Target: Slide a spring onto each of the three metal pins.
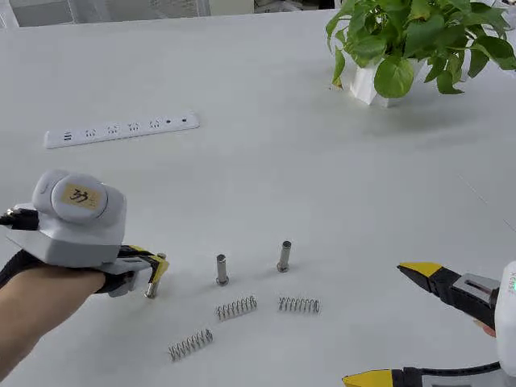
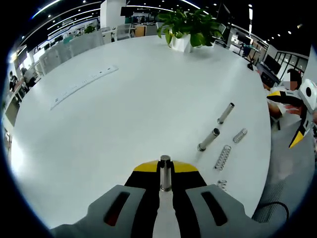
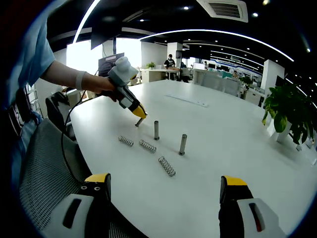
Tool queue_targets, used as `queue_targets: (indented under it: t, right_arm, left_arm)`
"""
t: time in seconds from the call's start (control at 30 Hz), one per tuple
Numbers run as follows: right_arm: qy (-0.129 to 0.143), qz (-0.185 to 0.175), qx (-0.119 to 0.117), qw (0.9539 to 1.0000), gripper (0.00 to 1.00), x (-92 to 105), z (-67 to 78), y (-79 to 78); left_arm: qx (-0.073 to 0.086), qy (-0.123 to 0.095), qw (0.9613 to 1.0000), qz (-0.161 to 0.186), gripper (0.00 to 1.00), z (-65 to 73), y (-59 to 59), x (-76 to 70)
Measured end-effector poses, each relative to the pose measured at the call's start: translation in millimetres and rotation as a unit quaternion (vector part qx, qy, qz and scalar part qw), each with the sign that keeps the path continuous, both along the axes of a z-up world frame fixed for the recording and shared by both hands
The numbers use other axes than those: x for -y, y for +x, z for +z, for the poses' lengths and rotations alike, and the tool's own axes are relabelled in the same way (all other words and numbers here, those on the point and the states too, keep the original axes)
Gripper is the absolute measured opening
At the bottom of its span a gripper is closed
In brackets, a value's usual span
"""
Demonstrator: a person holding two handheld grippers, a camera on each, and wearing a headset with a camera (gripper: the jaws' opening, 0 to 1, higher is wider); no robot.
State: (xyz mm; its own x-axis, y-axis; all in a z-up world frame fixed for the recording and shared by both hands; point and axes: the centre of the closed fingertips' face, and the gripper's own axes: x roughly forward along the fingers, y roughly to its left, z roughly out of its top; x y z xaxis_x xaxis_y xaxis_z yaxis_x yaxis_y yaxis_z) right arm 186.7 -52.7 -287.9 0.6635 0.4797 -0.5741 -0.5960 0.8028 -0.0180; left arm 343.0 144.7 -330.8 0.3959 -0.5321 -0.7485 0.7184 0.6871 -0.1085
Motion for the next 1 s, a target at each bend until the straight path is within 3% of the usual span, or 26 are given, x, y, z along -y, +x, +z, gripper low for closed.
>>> queue_targets:
  t: [0.4,1.0]
  right_arm:
    - [0.001,0.005,0.001,1.0,0.9,-3.6,0.7,-1.0]
    - [0.002,0.015,0.002,0.9999,0.9,-11.0,0.8,-2.4]
  left_arm:
    - [0.01,-0.009,0.9999,0.006,0.04,5.4,-8.2,-4.7]
    - [0.02,-0.002,0.9998,0.002,0.04,5.8,-22.8,-15.0]
